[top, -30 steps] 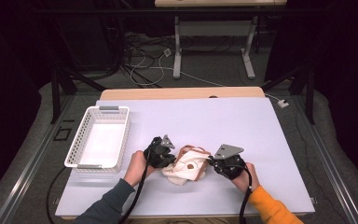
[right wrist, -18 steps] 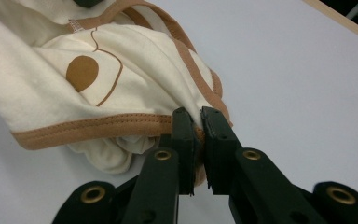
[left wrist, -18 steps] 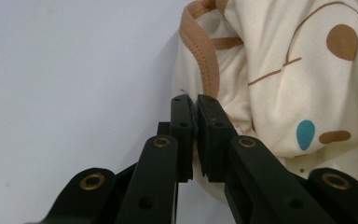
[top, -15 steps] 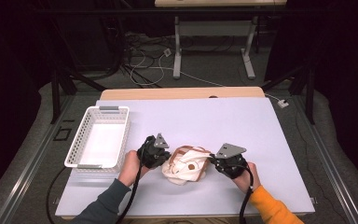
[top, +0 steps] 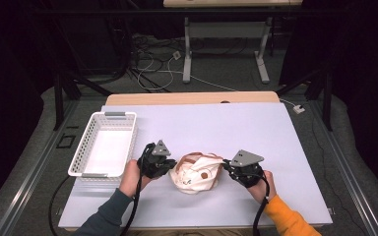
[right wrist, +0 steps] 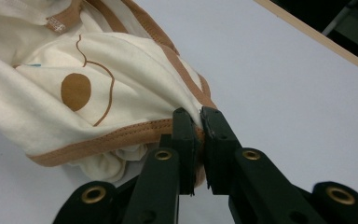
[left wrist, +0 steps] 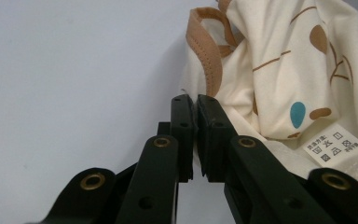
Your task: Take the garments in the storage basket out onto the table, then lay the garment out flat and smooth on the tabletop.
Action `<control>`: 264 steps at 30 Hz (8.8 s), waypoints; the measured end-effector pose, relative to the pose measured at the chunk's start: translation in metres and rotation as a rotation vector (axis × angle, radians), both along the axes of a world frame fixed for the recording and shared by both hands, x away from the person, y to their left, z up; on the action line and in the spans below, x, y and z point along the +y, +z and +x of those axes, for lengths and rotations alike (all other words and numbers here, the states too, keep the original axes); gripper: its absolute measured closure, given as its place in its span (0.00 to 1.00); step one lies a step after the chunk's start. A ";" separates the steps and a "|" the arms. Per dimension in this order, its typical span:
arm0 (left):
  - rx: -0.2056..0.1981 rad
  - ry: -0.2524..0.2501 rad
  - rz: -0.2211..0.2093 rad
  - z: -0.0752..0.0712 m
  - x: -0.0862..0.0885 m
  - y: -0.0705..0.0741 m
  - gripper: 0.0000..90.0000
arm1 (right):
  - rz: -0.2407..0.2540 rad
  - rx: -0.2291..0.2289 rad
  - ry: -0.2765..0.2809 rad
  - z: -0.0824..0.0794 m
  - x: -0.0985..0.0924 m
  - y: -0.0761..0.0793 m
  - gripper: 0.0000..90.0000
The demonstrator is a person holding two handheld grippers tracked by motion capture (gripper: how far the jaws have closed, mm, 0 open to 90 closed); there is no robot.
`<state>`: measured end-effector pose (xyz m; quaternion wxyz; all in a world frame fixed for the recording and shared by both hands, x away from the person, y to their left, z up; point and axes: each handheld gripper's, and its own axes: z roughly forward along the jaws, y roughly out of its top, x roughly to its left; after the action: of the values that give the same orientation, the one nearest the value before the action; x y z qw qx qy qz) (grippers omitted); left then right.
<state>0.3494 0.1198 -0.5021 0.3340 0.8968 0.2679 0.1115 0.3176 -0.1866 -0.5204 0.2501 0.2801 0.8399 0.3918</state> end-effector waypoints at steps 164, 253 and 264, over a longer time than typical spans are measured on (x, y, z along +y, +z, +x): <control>0.045 -0.082 0.124 0.018 -0.048 -0.027 0.54 | -0.075 0.169 0.062 0.020 0.003 -0.009 0.80; 0.035 -0.003 0.082 -0.002 -0.014 -0.005 0.36 | -0.005 0.109 -0.113 0.023 -0.031 0.001 0.45; 0.029 0.061 0.136 0.014 -0.020 -0.019 0.33 | -0.061 0.293 0.128 -0.005 0.001 -0.008 0.20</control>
<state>0.3637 0.1000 -0.5208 0.2650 0.9103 0.2919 0.1263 0.3129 -0.1854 -0.5279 0.1077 0.2726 0.8951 0.3361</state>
